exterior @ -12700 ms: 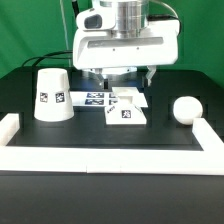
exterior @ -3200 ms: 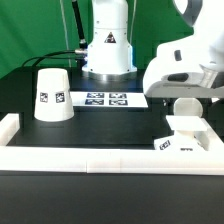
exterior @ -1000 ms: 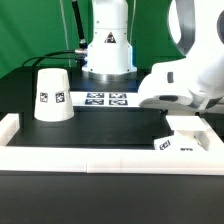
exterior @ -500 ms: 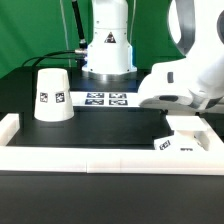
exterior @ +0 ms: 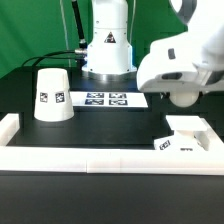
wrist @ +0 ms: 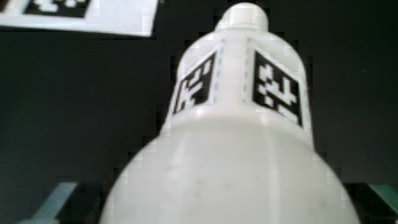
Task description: Assemble lamp
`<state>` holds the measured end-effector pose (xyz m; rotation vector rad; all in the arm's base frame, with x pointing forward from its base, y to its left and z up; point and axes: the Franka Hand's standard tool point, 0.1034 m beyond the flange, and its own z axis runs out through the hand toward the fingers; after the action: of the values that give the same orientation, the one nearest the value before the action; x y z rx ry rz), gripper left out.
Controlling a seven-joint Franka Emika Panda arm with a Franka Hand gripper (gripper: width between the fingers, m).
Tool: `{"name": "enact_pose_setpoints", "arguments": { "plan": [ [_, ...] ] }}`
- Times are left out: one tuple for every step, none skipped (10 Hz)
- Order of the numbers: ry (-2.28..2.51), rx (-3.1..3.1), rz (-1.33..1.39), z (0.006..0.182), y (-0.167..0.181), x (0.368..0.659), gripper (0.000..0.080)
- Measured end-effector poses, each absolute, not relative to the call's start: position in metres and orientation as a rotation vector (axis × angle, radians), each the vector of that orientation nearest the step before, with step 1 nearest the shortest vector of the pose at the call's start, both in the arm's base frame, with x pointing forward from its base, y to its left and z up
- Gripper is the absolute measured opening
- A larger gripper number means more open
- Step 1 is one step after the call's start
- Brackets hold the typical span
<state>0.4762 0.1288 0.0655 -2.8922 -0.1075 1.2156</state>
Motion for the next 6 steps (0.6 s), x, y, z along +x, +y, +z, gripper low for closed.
{"name": "enact_pose_setpoints", "arguments": {
  "plan": [
    [-0.106,-2.889,1.214,0.076,0.126,0.480,0.0579],
    [-0.106,-2.897,1.187,0.081,0.126,0.484,0.0579],
    [-0.105,-2.909,1.151,0.078,0.127,0.486,0.0579],
    [-0.105,-2.908,1.156,0.077,0.127,0.485,0.0579],
    [-0.101,-2.944,1.037,0.074,0.129,0.495,0.0579],
    [-0.097,-2.975,0.926,0.074,0.129,0.499,0.0579]
  ]
}}
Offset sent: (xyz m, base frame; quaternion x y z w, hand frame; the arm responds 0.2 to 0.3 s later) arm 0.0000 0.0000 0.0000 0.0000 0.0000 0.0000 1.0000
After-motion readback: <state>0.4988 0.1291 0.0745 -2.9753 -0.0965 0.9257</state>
